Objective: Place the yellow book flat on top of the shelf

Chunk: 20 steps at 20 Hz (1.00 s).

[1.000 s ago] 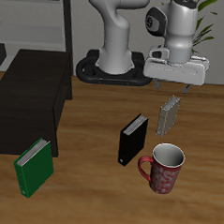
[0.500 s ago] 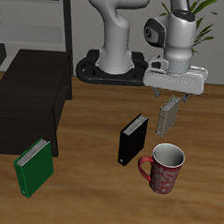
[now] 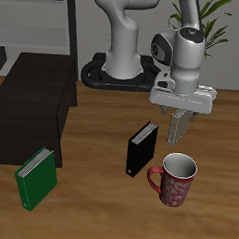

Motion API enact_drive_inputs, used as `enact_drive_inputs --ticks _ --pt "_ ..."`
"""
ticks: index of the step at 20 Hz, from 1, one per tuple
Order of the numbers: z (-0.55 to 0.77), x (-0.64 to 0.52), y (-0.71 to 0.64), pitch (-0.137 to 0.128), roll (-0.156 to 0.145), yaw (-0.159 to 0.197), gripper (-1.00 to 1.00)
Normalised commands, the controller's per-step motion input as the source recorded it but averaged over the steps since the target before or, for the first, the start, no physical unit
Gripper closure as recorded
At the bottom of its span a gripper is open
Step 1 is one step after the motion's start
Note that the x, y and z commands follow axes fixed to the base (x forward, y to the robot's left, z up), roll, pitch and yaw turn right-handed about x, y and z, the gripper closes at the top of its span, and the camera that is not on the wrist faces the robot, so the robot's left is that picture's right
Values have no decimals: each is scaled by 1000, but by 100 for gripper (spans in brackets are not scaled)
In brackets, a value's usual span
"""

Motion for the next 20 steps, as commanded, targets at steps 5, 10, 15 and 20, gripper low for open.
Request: enact_drive_inputs --ticks 5,10,15,20 --pt "-270 28 -37 63 34 -11 100" --pt "-21 29 -68 3 -10 5 100" --pt "112 -16 -85 -11 -10 49 100" --pt "451 -66 -240 -19 -40 72 100"
